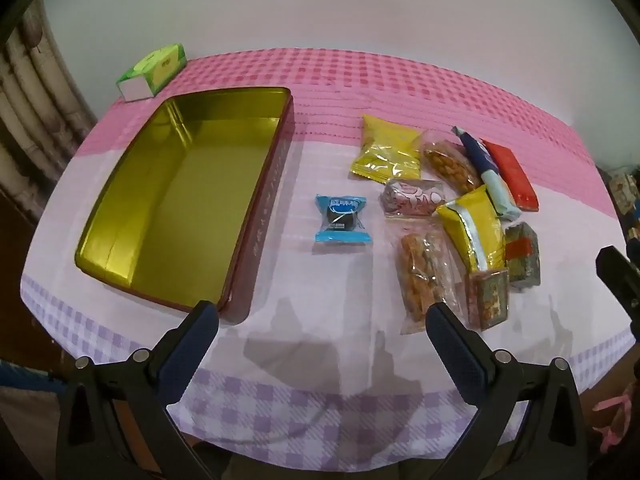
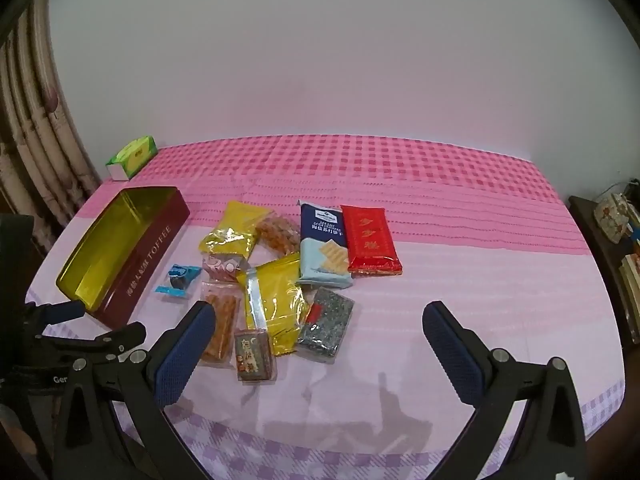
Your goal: Organize snacks
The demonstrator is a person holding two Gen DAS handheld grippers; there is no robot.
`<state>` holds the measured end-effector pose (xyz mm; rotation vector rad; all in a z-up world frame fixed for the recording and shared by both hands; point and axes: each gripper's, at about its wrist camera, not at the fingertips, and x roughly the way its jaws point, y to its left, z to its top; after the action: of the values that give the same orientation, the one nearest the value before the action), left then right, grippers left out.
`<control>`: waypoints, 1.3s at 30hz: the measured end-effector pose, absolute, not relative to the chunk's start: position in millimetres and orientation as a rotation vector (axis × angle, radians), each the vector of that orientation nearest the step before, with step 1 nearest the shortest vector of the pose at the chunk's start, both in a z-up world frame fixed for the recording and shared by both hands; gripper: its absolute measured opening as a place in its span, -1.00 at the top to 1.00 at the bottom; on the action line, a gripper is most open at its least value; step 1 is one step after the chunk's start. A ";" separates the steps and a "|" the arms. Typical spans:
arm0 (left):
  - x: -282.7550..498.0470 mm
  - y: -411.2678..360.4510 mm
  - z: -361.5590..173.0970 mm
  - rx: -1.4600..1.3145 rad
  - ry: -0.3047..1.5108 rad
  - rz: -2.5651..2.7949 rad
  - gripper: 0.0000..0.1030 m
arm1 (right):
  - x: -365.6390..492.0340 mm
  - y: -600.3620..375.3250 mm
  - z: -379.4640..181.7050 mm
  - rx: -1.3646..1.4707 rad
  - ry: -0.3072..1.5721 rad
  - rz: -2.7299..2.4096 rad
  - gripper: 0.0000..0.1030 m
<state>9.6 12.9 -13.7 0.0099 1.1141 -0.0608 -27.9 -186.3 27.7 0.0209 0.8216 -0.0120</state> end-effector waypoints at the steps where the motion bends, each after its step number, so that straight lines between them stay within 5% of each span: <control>1: 9.9 13.4 -14.0 0.005 1.117 -0.066 -0.99 | -29.7 -185.7 27.1 0.018 0.821 -0.012 -1.00; 20: 8.3 17.8 -21.1 0.055 1.129 -0.016 -0.99 | -27.1 -182.4 22.8 0.064 0.837 0.011 -0.99; 30: 9.1 23.4 -22.0 0.029 1.131 -0.007 -0.99 | -28.5 -182.5 17.7 0.057 0.861 0.020 -0.67; 39: 8.9 21.3 -23.4 0.039 1.138 -0.009 -0.99 | -27.9 -181.7 13.9 0.048 0.872 0.020 -0.66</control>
<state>8.9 21.3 -23.4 0.0395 1.1384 -0.0092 -27.9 -181.7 13.9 0.0482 0.8717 0.0198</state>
